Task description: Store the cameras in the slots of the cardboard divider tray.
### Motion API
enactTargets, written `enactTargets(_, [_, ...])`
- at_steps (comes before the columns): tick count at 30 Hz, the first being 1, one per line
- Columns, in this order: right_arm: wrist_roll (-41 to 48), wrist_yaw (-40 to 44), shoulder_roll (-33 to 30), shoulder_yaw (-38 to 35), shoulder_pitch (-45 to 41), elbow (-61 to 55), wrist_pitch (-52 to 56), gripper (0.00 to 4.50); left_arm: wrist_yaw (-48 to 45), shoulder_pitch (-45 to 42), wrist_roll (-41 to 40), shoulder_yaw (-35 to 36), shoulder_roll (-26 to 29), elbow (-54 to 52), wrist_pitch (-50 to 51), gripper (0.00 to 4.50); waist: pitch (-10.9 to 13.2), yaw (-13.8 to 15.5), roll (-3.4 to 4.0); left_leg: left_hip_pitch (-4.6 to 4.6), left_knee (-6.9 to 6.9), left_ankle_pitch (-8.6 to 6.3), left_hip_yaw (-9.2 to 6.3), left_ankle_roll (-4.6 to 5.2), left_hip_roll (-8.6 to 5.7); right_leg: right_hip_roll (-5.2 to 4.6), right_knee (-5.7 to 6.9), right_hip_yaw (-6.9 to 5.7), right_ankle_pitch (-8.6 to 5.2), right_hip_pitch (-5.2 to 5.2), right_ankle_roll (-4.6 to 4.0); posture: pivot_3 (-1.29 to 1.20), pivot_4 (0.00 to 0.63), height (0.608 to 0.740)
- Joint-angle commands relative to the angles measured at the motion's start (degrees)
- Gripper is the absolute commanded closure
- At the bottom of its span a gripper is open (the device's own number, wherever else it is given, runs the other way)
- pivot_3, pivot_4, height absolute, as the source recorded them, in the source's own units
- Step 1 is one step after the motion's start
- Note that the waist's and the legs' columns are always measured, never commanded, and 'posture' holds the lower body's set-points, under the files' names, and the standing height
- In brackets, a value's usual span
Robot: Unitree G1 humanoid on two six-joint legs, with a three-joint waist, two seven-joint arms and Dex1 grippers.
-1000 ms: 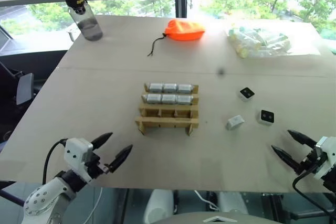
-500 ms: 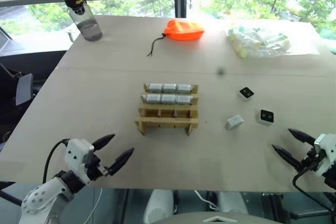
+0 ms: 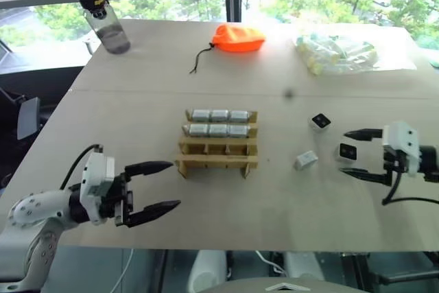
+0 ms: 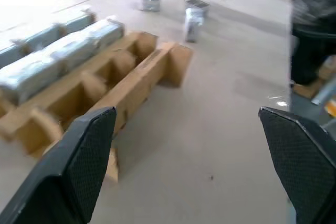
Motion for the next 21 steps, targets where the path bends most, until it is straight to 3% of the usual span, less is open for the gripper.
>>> enactTargets(1, [-3.3, 5.2, 0.1, 5.3, -5.7, 3.3, 0.0, 0.0, -2.6, -2.0, -1.0, -1.1, 1.3, -1.1, 0.1, 0.02, 0.1, 0.1, -0.01, -0.05, 0.0, 0.0, -0.02, 0.0, 0.0, -0.01, -0.04, -0.04, 0.0, 0.0, 0.0, 0.0, 0.15, 0.726])
enactTargets(14, [-10.5, 11.7, 7.8, 14.5, -20.3, 17.3, -7.0, 0.0, -2.8, 1.1, -0.9, 0.0, -0.9, -1.1, 0.4, 0.02, 0.3, -0.2, -0.05, 0.04, 0.05, 0.05, 0.06, -0.09, 0.05, 0.0, 0.06, 0.02, 0.01, 0.01, 0.02, 0.0, 0.15, 0.726])
enactTargets(16, [-11.2, 12.4, 8.6, 15.2, -21.5, 18.8, -7.9, 0.25, -2.8, 1.4, -0.9, -0.1, -1.1, -1.2, 0.4, 0.0, 0.3, -0.1, -0.04, 0.03, 0.05, 0.05, 0.07, -0.09, 0.06, 0.0, 0.06, 0.02, 0.01, 0.01, 0.01, 0.0, 0.15, 0.726])
enactTargets(21, [-12.2, 14.7, 9.5, 16.4, -23.2, 20.6, -8.8, 2.41, -3.0, 2.2, -0.6, 0.5, -1.4, -1.0, -0.3, 0.0, 0.3, -0.1, -0.03, 0.02, 0.05, 0.05, 0.07, -0.1, 0.06, -0.01, 0.05, 0.01, 0.01, 0.01, 0.01, 0.0, 0.15, 0.726])
